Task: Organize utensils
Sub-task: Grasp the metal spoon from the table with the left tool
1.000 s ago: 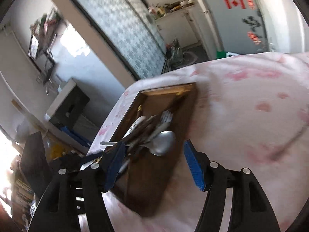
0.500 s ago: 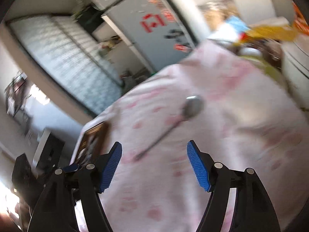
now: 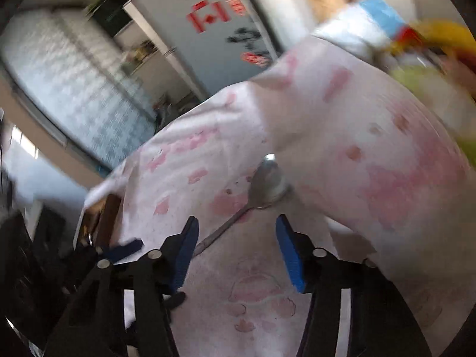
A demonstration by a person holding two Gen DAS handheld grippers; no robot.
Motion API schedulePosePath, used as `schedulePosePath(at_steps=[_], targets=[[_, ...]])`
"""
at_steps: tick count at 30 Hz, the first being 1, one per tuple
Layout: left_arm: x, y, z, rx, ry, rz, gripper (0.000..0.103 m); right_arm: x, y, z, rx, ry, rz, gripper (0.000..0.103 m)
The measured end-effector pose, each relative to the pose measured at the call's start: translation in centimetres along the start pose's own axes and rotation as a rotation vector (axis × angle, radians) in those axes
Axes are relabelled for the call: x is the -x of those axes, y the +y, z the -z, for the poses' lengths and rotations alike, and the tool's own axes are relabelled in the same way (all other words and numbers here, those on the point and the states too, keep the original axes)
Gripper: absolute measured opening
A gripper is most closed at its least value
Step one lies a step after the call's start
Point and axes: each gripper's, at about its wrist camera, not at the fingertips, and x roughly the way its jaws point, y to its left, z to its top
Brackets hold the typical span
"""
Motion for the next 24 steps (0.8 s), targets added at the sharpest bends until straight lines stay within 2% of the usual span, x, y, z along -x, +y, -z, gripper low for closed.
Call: schedulePosePath(at_steps=[3, 7, 14, 15, 16, 17, 21, 24], targets=[[-0.8, -0.1, 0.0, -0.013, 0.012, 0.0, 0.075, 0.4, 0.0, -0.4, -0.048, -0.053, 0.058, 0.052], [-0.9, 0.3, 0.2, 0.008, 0.025, 0.025, 0.075, -0.8, 0.0, -0.5, -0.122, -0.068, 0.102, 0.052], [-0.6, 0.8, 0.7, 0.01, 0.03, 0.046, 0.074, -2.5, 0.7, -1.1, -0.117, -0.088, 0.184, 0.05], [-0.6, 0.8, 0.7, 0.009, 0.029, 0.045, 0.074, -2.5, 0.5, -1.2, -0.129, -0.093, 0.194, 0.035], [-0.6, 0.8, 0.7, 0.008, 0.03, 0.047, 0.074, -2.6, 0.3, -1.3, -0.127, -0.095, 0.207, 0.013], [-0.6, 0.9, 0.7, 0.01, 0.03, 0.05, 0.074, -2.8, -0.1, -1.4, -0.127, -0.093, 0.22, 0.006], [-0.7, 0.9, 0.8, 0.023, 0.023, 0.055, 0.074, -2.3, -1.5, -1.6, -0.154, -0.086, 0.151, 0.004], [-0.8, 0.9, 0.6, 0.024, 0.021, 0.05, 0.074, -1.2, -0.6, -1.2, -0.107, -0.097, 0.109, 0.003]])
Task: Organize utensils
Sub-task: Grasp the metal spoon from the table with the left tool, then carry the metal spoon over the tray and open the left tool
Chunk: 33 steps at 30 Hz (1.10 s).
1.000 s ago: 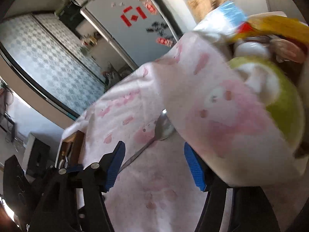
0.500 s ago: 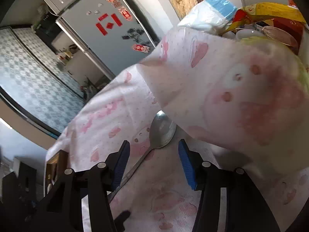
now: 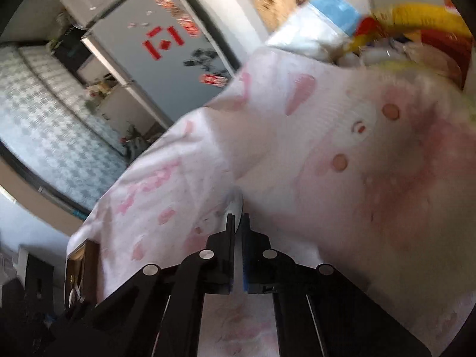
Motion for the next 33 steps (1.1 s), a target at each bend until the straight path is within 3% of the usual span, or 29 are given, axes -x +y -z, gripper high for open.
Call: schedulePosePath(at_steps=[3, 6, 10, 22, 33], targets=[[0.0, -0.1, 0.2, 0.016, -0.003, 0.003, 0.073, 1.2, 0.8, 0.8, 0.019, 0.003, -0.05, 0.002], [0.2, 0.1, 0.4, 0.052, -0.001, 0.035, 0.061, 2.0, 1.3, 1.3, 0.022, 0.019, -0.1, 0.001], [0.9, -0.9, 0.7, 0.036, 0.002, 0.049, 0.01, 3.5, 2.0, 1.8, 0.029, 0.017, -0.14, 0.001], [6.1, -1.1, 3.0, 0.009, -0.045, -0.01, 0.008, 6.4, 5.4, 3.2, 0.081, 0.011, -0.189, 0.001], [13.1, 5.0, 9.2, 0.122, -0.07, -0.112, 0.008, 5.8, 16.0, 7.6, 0.196, 0.068, -0.3, 0.001]])
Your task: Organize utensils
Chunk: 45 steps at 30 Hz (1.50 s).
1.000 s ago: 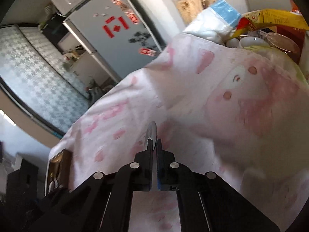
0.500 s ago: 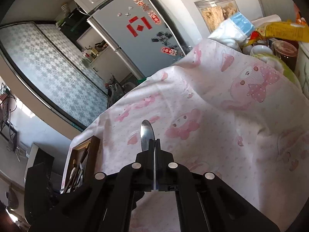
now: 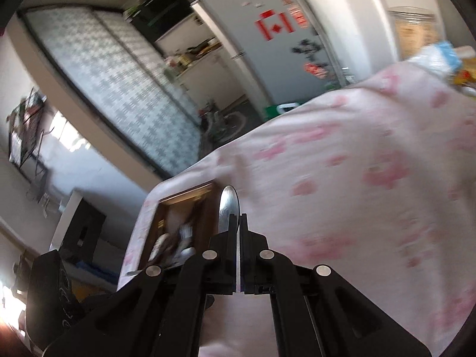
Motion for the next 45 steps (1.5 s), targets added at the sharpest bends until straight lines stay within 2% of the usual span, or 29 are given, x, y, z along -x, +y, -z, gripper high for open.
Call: schedulePosePath(at_steps=[10, 17, 18, 19, 21, 22, 23, 24, 25, 26, 28, 31, 35, 39, 45], targets=[[3.1, 8.6, 5.9, 0.133, 0.032, -0.079, 0.008, -6.7, 8.9, 2.8, 0.105, 0.114, -0.091, 0.001], [1.8, 10.4, 7.2, 0.171, 0.055, -0.087, 0.01, -10.3, 10.6, 3.4, 0.177, 0.173, -0.06, 0.005], [1.7, 10.5, 7.3, 0.173, 0.048, -0.106, 0.015, -10.5, 10.5, 3.5, 0.176, 0.179, -0.054, 0.016], [1.6, 10.6, 7.2, 0.177, 0.039, -0.117, 0.021, -10.5, 10.4, 3.5, 0.174, 0.184, -0.043, 0.033], [2.2, 10.7, 7.3, 0.185, 0.014, -0.116, 0.038, -10.3, 10.5, 3.8, 0.185, 0.178, -0.051, 0.04], [2.6, 10.7, 7.4, 0.188, 0.003, -0.119, 0.052, -9.8, 10.6, 3.9, 0.203, 0.178, -0.054, 0.04], [2.9, 10.6, 7.5, 0.188, -0.007, -0.125, 0.055, -9.6, 10.7, 4.1, 0.216, 0.181, -0.056, 0.041], [3.4, 10.4, 7.6, 0.187, -0.024, -0.131, 0.055, -9.2, 10.8, 4.4, 0.231, 0.187, -0.059, 0.045], [3.9, 10.3, 7.8, 0.187, -0.035, -0.129, 0.061, -8.8, 10.9, 4.7, 0.249, 0.193, -0.067, 0.054], [4.5, 10.0, 8.2, 0.189, -0.053, -0.13, 0.073, -8.2, 10.9, 5.0, 0.267, 0.194, -0.073, 0.058], [5.5, 9.6, 8.7, 0.192, -0.087, -0.146, 0.08, -7.2, 10.8, 5.4, 0.302, 0.178, -0.091, 0.071], [6.7, 9.0, 9.7, 0.193, -0.113, -0.156, 0.093, -4.8, 10.3, 6.1, 0.372, 0.132, -0.116, 0.084], [8.3, 7.9, 11.5, 0.2, -0.171, -0.176, 0.097, -2.0, 9.3, 7.3, 0.445, 0.082, -0.162, 0.089], [10.1, 6.5, 13.5, 0.187, -0.294, -0.208, 0.099, 0.8, 8.5, 9.0, 0.52, -0.003, -0.133, 0.09], [11.2, 5.3, 14.6, 0.178, -0.363, -0.226, 0.1, 4.2, 7.8, 11.7, 0.687, -0.109, -0.133, 0.092]])
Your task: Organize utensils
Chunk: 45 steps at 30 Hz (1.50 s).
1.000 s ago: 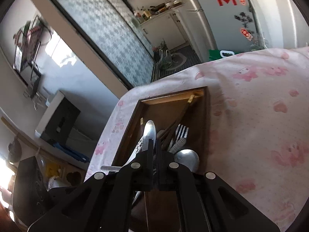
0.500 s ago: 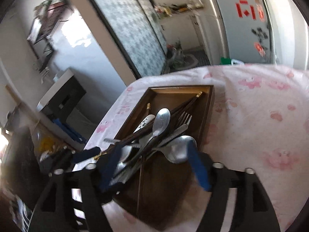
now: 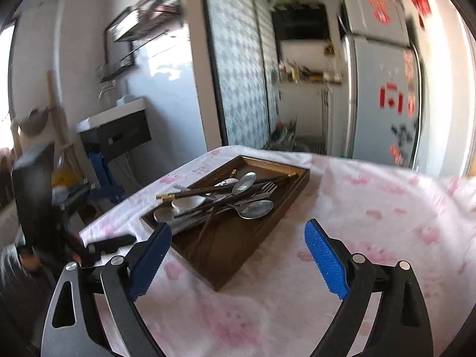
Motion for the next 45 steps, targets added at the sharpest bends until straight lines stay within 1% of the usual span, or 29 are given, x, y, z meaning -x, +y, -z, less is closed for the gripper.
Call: schedulePosePath(at_steps=[2, 5, 8, 10, 12, 14, 17, 19, 23, 25, 29, 38, 45], targets=[[0.4, 0.1, 0.2, 0.007, -0.021, 0.006, 0.1, 1.0, 0.2, 1.0, 0.052, -0.033, 0.025, 0.092], [0.7, 0.4, 0.6, 0.03, -0.044, 0.048, 0.1, 1.6, 0.3, 2.0, 0.077, -0.041, 0.034, 0.093], [1.2, 0.7, 0.7, 0.063, -0.063, 0.061, 0.1, 1.8, -0.2, 2.8, 0.08, -0.052, 0.041, 0.093], [1.2, 0.9, 0.8, 0.08, -0.063, 0.078, 0.1, 1.8, -0.8, 3.1, 0.05, -0.047, 0.029, 0.094], [1.2, 0.7, 0.8, 0.079, -0.054, 0.07, 0.1, 1.9, -1.2, 3.0, 0.034, -0.062, 0.024, 0.095], [1.0, 0.6, 0.7, 0.074, -0.047, 0.064, 0.1, 2.0, -1.3, 3.1, 0.028, -0.065, 0.016, 0.1], [0.6, 0.1, 0.7, 0.051, -0.026, 0.072, 0.1, 1.7, -1.3, 3.2, 0.032, -0.051, 0.018, 0.1], [0.7, -0.3, 0.7, 0.027, -0.027, 0.082, 0.1, 1.6, -1.0, 3.2, 0.042, -0.045, 0.025, 0.1], [1.8, -1.0, 0.9, -0.007, -0.08, 0.056, 0.1, 2.2, -0.3, 3.4, 0.074, -0.076, 0.048, 0.1], [2.6, -0.6, 1.1, 0.013, -0.125, 0.04, 0.1, 2.5, -0.3, 3.5, 0.075, -0.093, 0.052, 0.1], [3.4, 0.4, 1.3, 0.066, -0.17, 0.035, 0.1, 3.3, -0.3, 3.6, 0.073, -0.133, 0.056, 0.1], [3.3, 0.3, 1.1, 0.057, -0.17, 0.039, 0.1, 3.7, -0.2, 3.7, 0.081, -0.155, 0.06, 0.1], [3.3, 0.3, 1.1, 0.057, -0.169, 0.039, 0.1, 3.7, -0.1, 3.7, 0.081, -0.156, 0.06, 0.1]])
